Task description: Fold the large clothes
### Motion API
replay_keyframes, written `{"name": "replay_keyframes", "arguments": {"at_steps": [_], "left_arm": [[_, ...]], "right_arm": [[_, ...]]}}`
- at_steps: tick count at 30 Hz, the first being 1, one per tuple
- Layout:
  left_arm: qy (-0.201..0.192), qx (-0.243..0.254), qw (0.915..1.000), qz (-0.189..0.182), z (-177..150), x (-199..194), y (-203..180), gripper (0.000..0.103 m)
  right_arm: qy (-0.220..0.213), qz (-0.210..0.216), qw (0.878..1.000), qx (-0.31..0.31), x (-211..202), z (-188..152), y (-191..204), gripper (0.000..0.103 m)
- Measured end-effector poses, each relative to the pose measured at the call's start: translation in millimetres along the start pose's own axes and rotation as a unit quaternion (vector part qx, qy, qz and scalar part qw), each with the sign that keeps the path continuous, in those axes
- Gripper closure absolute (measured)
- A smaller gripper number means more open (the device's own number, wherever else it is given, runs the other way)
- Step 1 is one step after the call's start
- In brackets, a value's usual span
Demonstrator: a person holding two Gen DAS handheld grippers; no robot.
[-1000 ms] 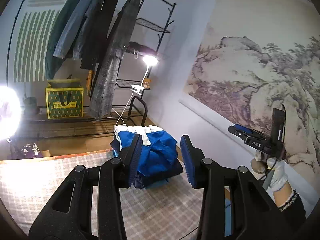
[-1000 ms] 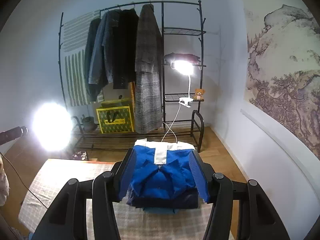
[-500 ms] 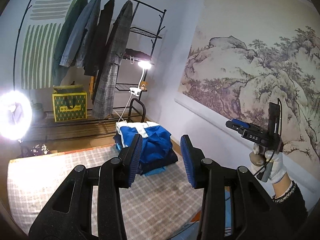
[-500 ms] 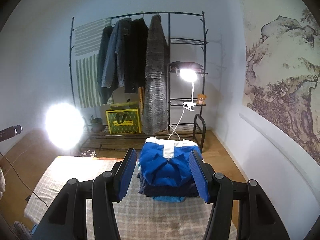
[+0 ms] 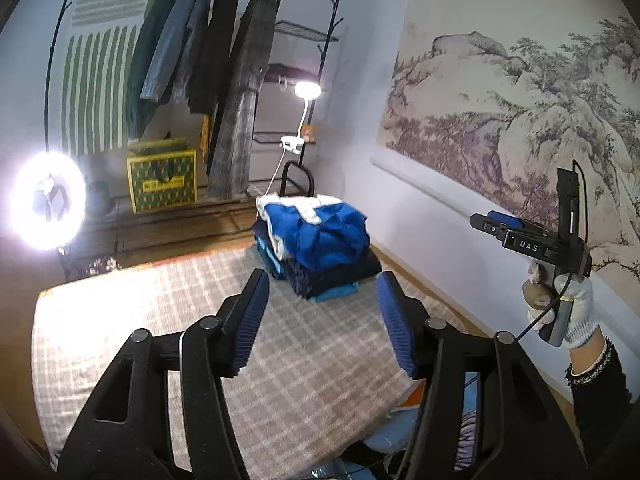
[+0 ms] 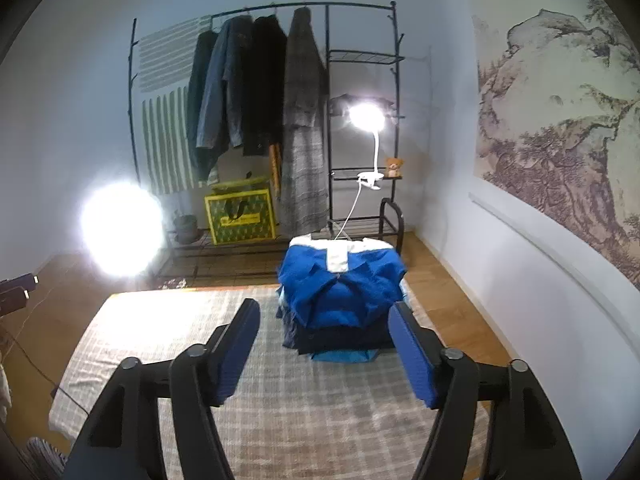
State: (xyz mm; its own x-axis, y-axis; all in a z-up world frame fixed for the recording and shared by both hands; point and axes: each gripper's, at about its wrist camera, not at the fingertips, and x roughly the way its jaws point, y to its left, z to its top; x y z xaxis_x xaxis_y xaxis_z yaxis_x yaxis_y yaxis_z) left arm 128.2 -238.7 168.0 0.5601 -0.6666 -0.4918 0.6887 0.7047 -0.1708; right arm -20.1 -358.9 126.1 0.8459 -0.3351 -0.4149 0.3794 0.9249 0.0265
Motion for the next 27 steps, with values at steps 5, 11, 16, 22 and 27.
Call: {"name": "replay_keyframes", "arguments": {"at_steps": [5, 11, 16, 22, 27], "left_arm": [[0.009, 0.001, 0.9999, 0.011, -23.4, 18.7, 9.4, 0.029], [0.007, 0.008, 0.9997, 0.020, -46.0, 39.3, 14.1, 0.021], [0.004, 0.017, 0.9993, 0.034, -58.4, 56.8, 14.9, 0.007], [0.007, 0.007, 0.9986, 0.052, -72.6, 79.3, 23.9, 0.001], [0.025, -0.001, 0.9974, 0.068, -83.8, 101.7, 31.1, 0.000]], "right_arm": [[-0.008, -0.026, 1.000, -0.011, 7.6, -21.0, 17.4, 0.013], [-0.015, -0.050, 0.999, -0.005, 25.5, -36.6, 26.9, 0.000], [-0.015, -0.058, 0.998, -0.006, 42.4, -49.9, 36.3, 0.000], [-0.011, -0.060, 0.998, 0.006, 66.1, -66.4, 44.9, 0.000], [-0.009, -0.070, 0.997, 0.007, 86.4, -77.1, 53.9, 0.000]]}}
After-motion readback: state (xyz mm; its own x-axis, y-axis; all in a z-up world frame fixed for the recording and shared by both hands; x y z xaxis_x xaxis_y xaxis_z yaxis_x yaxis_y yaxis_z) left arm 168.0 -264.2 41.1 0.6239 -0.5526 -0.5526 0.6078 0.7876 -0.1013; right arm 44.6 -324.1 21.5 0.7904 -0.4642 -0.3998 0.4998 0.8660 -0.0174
